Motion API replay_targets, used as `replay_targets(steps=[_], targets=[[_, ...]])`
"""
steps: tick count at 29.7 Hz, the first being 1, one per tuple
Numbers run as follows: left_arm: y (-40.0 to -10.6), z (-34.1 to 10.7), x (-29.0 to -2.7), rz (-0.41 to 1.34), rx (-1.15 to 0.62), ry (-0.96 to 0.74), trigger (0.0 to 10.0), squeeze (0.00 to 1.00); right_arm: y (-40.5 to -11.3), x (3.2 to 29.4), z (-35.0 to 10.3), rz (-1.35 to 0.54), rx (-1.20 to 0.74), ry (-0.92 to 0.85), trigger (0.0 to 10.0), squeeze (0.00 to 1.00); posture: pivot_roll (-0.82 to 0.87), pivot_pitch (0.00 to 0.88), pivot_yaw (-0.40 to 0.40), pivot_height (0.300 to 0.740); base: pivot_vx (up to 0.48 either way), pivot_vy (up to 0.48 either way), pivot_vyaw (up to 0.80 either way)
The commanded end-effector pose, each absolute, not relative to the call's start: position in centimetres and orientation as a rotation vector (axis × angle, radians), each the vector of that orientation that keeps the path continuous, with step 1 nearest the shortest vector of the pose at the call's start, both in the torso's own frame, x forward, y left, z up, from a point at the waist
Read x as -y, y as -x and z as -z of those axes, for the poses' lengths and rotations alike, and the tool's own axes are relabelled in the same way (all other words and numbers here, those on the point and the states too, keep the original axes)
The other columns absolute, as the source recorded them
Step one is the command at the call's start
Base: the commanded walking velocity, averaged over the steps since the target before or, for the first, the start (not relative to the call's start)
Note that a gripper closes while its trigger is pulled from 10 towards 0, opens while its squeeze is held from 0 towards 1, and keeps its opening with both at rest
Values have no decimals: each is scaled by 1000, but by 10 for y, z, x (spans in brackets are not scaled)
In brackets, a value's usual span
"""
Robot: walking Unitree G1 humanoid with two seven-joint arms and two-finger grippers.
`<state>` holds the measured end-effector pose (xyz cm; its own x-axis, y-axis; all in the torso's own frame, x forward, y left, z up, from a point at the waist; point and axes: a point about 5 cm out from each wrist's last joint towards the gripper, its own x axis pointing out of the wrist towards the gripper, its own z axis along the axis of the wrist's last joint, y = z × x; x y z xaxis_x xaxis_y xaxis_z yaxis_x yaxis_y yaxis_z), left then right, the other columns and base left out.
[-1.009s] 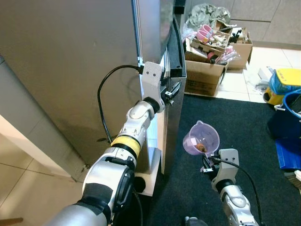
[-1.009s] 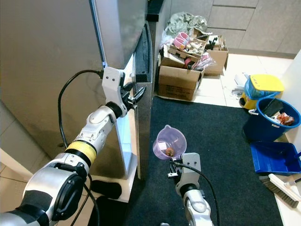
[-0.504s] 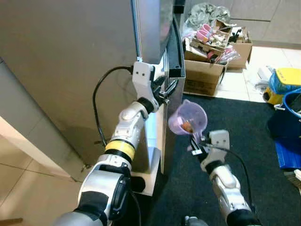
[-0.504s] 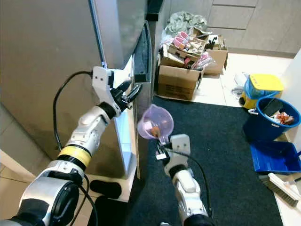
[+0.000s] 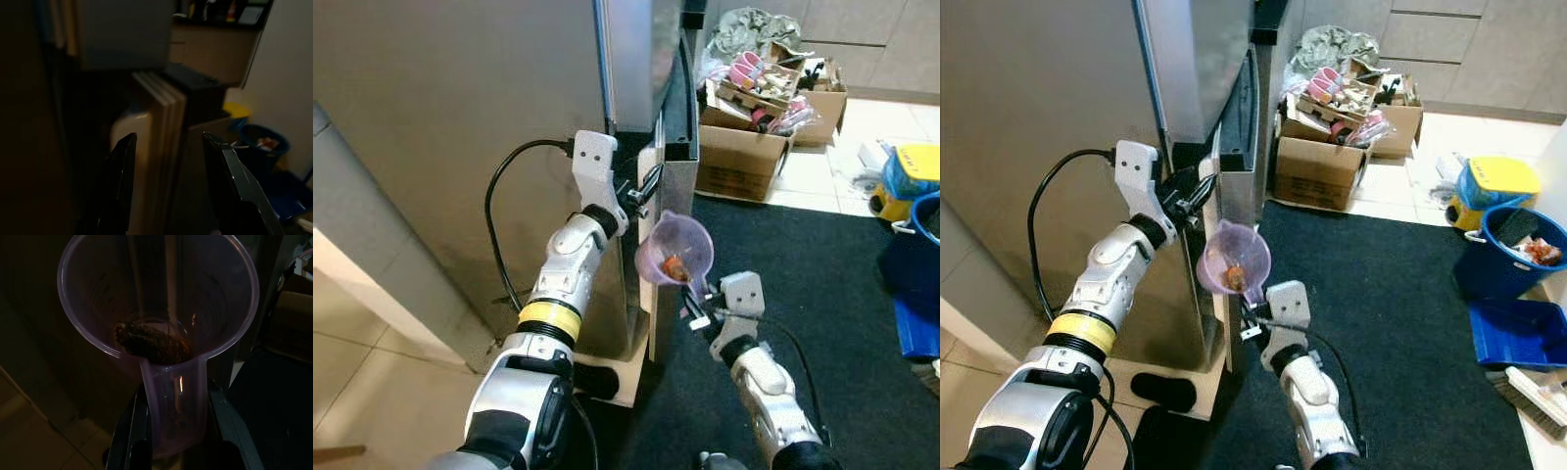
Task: Restocking fridge
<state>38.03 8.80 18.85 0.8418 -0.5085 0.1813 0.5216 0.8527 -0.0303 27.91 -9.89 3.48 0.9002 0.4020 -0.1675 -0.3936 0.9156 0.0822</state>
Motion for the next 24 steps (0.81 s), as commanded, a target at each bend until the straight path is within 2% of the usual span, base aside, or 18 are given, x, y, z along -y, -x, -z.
replay_targets(steps=[1,6,10,13,20,22,24], targets=[[-380,-179,-83,526,122,55,10000,0,-276,98,-35,-416,-182,-47,10000,0,-57,86,17,740,0,0,0],[-388,-184,-71,417,108,50,10000,0,-270,96,-30,-459,-209,-23,10000,0,-74,85,22,740,0,0,0],[-391,-188,-63,394,107,34,10000,0,-273,98,-32,-478,-214,-16,10000,0,-76,88,26,740,0,0,0],[-395,-192,-60,334,96,12,10000,0,-270,97,-33,-551,-230,-10,10000,0,-78,93,30,740,0,0,0],[-395,-192,-60,334,96,12,10000,0,-270,97,-33,-551,-230,-10,10000,0,-78,93,30,740,0,0,0],[-397,-195,-57,314,92,10,10000,0,-266,95,-32,-598,-244,-2,10000,0,-81,95,32,740,0,0,0],[-402,-204,-52,269,76,-23,10000,0,-249,89,-25,-689,-280,1,10000,0,-98,111,47,740,0,0,0]])
